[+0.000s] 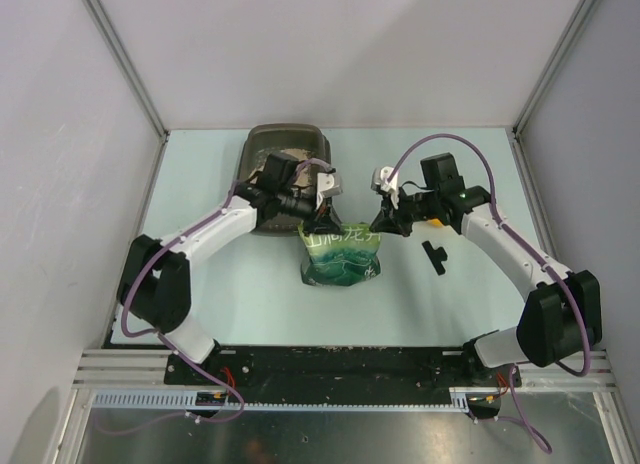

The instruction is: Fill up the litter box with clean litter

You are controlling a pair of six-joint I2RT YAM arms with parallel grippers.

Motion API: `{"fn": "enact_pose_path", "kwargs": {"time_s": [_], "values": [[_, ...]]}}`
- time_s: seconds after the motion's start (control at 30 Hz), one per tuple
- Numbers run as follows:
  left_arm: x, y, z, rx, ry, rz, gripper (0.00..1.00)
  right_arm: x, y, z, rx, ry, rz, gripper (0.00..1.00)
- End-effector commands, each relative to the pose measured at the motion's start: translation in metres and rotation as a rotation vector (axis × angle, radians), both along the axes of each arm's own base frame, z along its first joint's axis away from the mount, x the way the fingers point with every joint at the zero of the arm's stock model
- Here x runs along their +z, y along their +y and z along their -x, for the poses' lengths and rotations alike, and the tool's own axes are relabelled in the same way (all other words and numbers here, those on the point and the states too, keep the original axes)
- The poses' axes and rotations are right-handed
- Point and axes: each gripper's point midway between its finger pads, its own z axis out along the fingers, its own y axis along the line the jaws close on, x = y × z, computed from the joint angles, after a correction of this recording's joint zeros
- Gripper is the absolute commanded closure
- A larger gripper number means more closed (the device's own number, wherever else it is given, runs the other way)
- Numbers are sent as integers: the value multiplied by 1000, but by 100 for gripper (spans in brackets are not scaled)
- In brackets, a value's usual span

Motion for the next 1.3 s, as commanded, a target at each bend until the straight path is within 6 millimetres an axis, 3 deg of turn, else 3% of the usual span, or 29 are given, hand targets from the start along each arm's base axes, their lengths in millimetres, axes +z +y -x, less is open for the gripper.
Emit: {"fn": "enact_pose_path", "kwargs": {"time_s": [0.0, 0.2, 0.3, 0.37, 0.4, 0.5, 0.6, 0.73, 0.8, 0.97, 1.17, 1.27], "values": [[13, 21, -5, 54, -28, 27, 83, 7, -14, -3, -49, 11, 17, 100], [-3, 57, 5, 112, -16, -9, 78, 9, -17, -6, -81, 39, 0, 100], [-11, 66, 12, 104, -30, -40, 78, 11, -16, -9, -98, 50, -16, 100], [-14, 68, 18, 78, -36, -49, 100, 12, -15, -10, -103, 55, -22, 100], [-13, 68, 20, 70, -31, -45, 100, 11, -15, -10, -102, 61, -21, 100], [-6, 60, 20, 45, -10, -15, 97, 12, -14, -10, -102, 63, -27, 100], [14, 48, 15, 14, -61, 15, 69, 13, -13, -10, -101, 66, -29, 100], [41, 21, 5, -1, -158, 82, 58, 11, -12, -10, -102, 78, -34, 100], [47, 4, 5, -30, -181, 100, 56, 11, -11, -12, -108, 87, -40, 100], [31, -25, 2, -94, -137, 95, 58, 15, -9, -14, -115, 83, -57, 100], [29, -50, 6, -132, -95, 116, 68, 13, -6, -12, -112, 105, -57, 100], [29, -56, 5, -129, -74, 127, 82, 11, -6, -12, -111, 109, -52, 100]]}}
